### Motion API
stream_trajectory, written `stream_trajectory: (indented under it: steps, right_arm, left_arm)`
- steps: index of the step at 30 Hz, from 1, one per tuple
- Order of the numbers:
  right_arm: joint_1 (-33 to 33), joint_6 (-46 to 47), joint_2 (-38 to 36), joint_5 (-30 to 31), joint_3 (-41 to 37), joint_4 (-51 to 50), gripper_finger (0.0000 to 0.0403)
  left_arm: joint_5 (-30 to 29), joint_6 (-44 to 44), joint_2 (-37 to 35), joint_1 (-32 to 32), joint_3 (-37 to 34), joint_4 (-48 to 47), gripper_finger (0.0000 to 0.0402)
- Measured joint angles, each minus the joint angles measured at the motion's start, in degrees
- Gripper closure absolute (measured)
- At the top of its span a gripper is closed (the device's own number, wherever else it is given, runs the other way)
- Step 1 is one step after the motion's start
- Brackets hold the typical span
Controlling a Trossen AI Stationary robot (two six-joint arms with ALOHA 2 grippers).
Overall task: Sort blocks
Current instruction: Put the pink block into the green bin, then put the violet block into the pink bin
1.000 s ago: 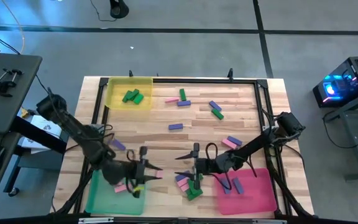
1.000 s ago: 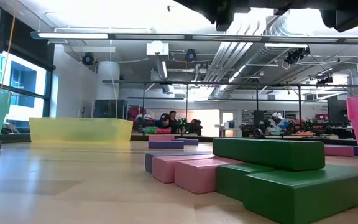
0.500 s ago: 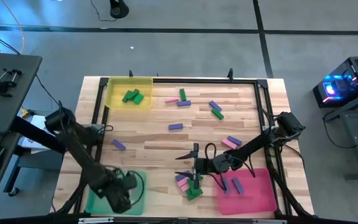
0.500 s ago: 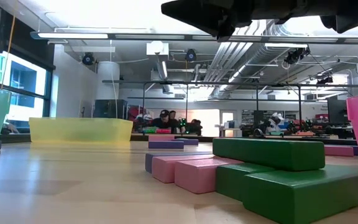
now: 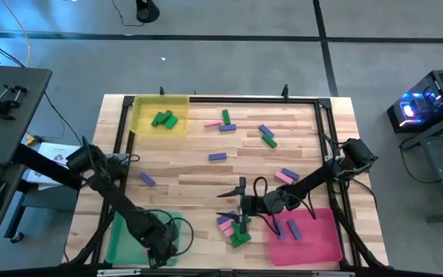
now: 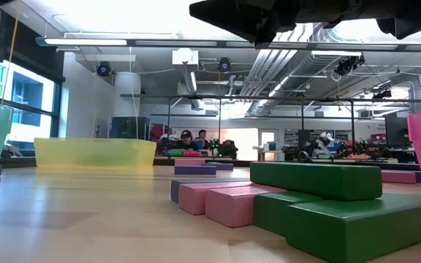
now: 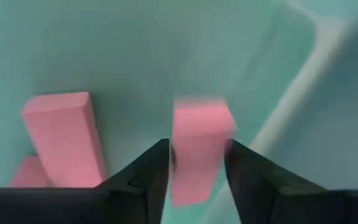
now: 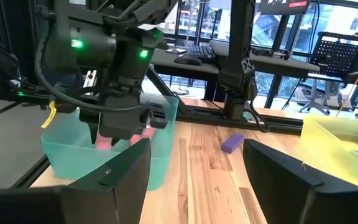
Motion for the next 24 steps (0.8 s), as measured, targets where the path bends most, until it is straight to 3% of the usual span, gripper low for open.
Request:
stream_trajectory:
  steps: [4, 10, 15, 20, 24]
  right_arm:
    - [0.00, 0.00, 0.00, 0.00, 0.00, 0.00, 0.0163]
    - [0.00, 0.00, 0.00, 0.05, 0.00, -0.92, 0.0163]
    - [0.00, 0.01, 0.00, 0.22, 0.00, -1.78, 0.0163]
    - [0.02, 0.24, 0.00, 0.22, 0.00, -2.25, 0.0163]
    - [0.36, 0.17, -0.01, 0.46, 0.00, -2.97, 0.0162]
  left_arm:
    - [4.08, 5.80, -1.03, 2.90, 0.00, -1.51, 0.0216]
    - [16.39, 12.64, -3.17, 8.71, 0.00, -4.46, 0.0174]
    - [17.78, 17.25, -7.71, 12.08, 0.00, -9.87, 0.0168]
    - [12.33, 20.70, -13.93, 14.66, 0.00, -10.85, 0.0171]
    - [-2.14, 27.23, -17.50, 15.99, 0.00, -6.57, 0.0172]
